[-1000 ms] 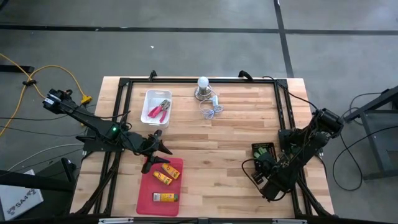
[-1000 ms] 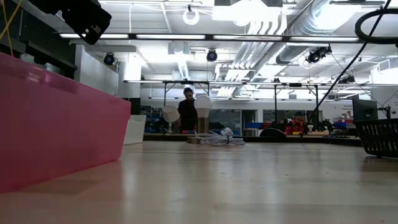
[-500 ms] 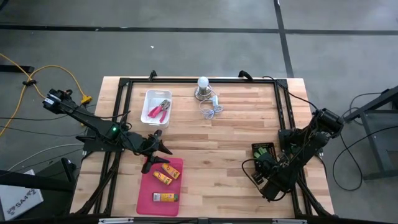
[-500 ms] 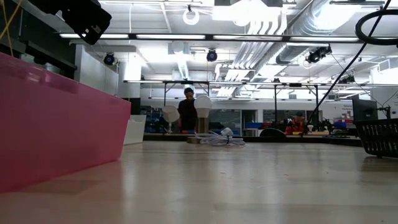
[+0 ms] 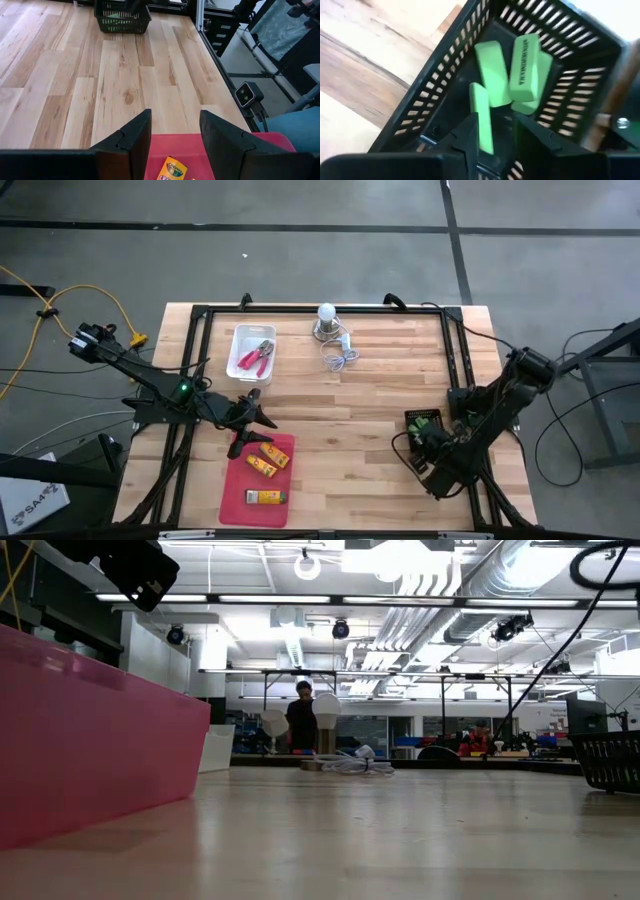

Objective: Pick & Place School Supplies
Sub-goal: Return to Home Position

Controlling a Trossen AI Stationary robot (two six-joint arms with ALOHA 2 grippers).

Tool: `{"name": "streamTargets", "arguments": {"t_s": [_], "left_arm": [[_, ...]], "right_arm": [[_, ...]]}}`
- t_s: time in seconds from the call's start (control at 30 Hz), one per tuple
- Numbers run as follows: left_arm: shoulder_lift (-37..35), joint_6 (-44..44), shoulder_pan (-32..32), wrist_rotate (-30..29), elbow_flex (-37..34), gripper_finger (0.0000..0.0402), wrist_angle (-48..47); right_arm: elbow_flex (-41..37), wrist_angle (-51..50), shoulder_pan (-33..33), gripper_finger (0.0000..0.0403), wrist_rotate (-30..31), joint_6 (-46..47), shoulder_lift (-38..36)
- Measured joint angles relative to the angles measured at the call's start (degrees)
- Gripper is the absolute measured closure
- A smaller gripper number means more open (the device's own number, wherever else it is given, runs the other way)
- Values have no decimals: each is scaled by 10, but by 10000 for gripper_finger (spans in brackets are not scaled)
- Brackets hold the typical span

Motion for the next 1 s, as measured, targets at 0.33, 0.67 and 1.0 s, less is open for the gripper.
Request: {"name": "streamTargets", "arguments": {"t_s": [0.33,0.67,1.0], "left_arm": [[0,0,0,0,0,240,0],[0,0,0,0,0,240,0],[0,-14,0,0,0,240,0]], "right_arm": [[0,-31,0,302,68,1,-120],[0,-19,0,302,119,-13,-158],[0,40,0,302,104,1,-158]]}}
